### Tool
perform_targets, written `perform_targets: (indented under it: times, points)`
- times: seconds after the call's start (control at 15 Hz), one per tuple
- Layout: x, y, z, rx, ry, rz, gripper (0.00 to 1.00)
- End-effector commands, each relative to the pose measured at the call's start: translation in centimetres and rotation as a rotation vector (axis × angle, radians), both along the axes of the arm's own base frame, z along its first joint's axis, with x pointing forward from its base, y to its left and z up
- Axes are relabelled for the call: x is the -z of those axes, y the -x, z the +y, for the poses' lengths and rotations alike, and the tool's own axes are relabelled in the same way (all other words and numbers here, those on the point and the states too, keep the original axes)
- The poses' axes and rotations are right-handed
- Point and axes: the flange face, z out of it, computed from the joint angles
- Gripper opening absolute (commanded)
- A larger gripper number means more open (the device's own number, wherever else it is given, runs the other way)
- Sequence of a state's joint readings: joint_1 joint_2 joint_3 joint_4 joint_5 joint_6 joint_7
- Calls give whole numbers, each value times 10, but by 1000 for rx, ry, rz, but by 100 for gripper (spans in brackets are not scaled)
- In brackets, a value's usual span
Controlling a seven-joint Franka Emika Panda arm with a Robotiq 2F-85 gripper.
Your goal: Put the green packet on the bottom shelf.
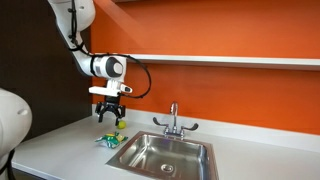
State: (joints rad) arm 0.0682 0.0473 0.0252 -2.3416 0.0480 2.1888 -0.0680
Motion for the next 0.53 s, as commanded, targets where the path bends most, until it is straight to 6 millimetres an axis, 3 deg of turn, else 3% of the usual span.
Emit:
perform_targets:
  times: [0.0, 0.47]
  points:
    - [17, -16, 4, -15, -27, 7, 100]
    - [46, -33, 0, -4, -27, 30, 100]
